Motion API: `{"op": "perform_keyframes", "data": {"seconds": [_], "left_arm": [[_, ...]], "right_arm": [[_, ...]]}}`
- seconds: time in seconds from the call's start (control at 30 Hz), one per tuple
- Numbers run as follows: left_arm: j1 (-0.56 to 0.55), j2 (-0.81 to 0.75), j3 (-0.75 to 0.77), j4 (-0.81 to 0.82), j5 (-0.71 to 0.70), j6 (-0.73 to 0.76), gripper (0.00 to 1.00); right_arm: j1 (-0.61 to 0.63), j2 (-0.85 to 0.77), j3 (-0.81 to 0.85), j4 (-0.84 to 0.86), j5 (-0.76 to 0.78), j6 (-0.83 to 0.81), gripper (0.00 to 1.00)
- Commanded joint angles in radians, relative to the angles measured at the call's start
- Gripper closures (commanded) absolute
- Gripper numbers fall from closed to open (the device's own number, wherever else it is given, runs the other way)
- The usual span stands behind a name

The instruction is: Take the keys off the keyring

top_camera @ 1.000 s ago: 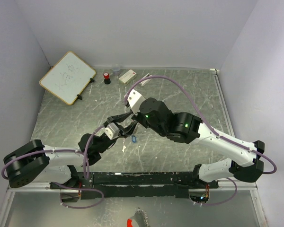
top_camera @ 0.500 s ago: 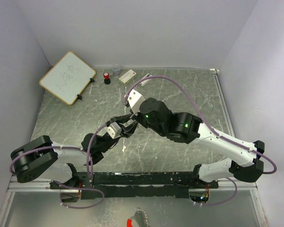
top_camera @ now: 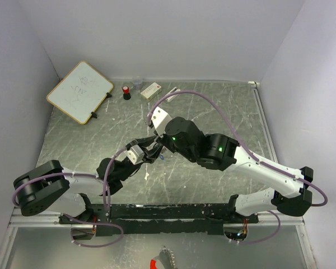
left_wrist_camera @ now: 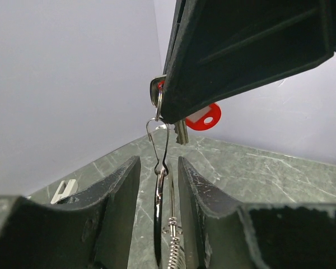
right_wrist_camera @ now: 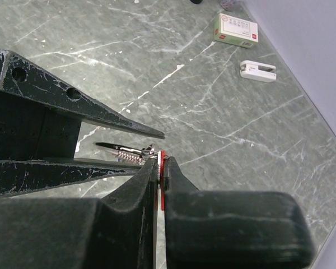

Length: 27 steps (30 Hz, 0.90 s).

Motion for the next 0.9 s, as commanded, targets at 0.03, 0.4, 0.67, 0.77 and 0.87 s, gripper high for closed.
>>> {"op": "perform_keyframes", "data": {"seconds": [0.03, 0.4, 0.67, 0.77, 0.87], "left_arm": [[-0.003, 0.006, 0.037, 0.134, 0.029, -0.015, 0.57], [-0.003, 0.003, 0.044, 0.124, 0.038, -0.016, 0.6], [-0.003, -0.005, 0.041, 0.117, 0.048, -0.008, 0.74], [-0.003, -0.016, 0.034, 0.113, 0.052, 0.006, 0.8], [-0.003, -0.041, 0.041, 0.052, 0.071, 0.02, 0.84]], "right_arm": [[0.0, -0.026, -0.006, 0.03, -0.002, 0.012, 1.0], [0.0, -0.025, -0.011, 0.038, 0.0, 0.006, 1.0], [0.0, -0.025, -0.013, 0.035, -0.002, 0.008, 1.0], [0.0, -0.026, -0.009, 0.03, 0.003, 0.007, 1.0], [0.0, -0.025, 0.001, 0.019, 0.016, 0.007, 1.0]]}}
